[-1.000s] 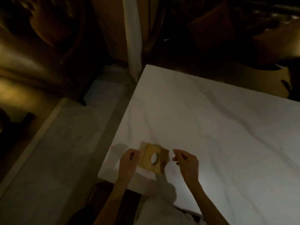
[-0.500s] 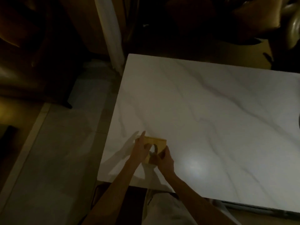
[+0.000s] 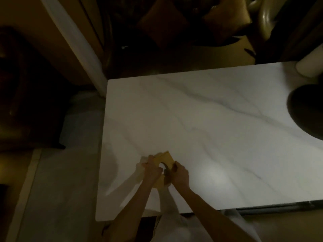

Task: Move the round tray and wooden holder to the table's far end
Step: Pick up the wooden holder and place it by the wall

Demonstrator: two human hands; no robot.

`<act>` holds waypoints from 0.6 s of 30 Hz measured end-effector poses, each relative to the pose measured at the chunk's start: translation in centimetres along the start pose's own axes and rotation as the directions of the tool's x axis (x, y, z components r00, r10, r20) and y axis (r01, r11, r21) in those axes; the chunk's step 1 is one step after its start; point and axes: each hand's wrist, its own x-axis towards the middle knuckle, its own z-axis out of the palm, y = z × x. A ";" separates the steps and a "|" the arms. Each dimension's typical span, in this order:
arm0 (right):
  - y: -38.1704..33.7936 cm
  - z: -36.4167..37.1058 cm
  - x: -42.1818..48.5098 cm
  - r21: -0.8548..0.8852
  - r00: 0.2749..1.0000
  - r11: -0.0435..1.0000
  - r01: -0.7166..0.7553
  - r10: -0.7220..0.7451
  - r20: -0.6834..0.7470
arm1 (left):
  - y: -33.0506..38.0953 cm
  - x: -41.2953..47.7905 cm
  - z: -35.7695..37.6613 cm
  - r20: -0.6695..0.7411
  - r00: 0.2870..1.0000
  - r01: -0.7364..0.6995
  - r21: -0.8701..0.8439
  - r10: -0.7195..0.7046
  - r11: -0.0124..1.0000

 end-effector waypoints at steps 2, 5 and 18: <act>0.6 -2.6 0.2 0.181 0.998 0.983 0.013 0.000 -0.070 | 3.2 -0.4 1.5 -0.031 0.999 -0.013 -0.014 0.012 1.000; 1.3 -7.0 0.4 0.450 0.993 0.892 0.048 0.008 -0.120 | 8.6 -1.0 3.9 -0.081 0.996 -0.045 0.044 0.048 0.998; 9.7 -33.9 5.1 0.677 0.954 0.673 0.299 -0.234 -0.189 | 29.3 -8.9 25.1 -0.217 0.959 -0.164 0.092 0.180 0.982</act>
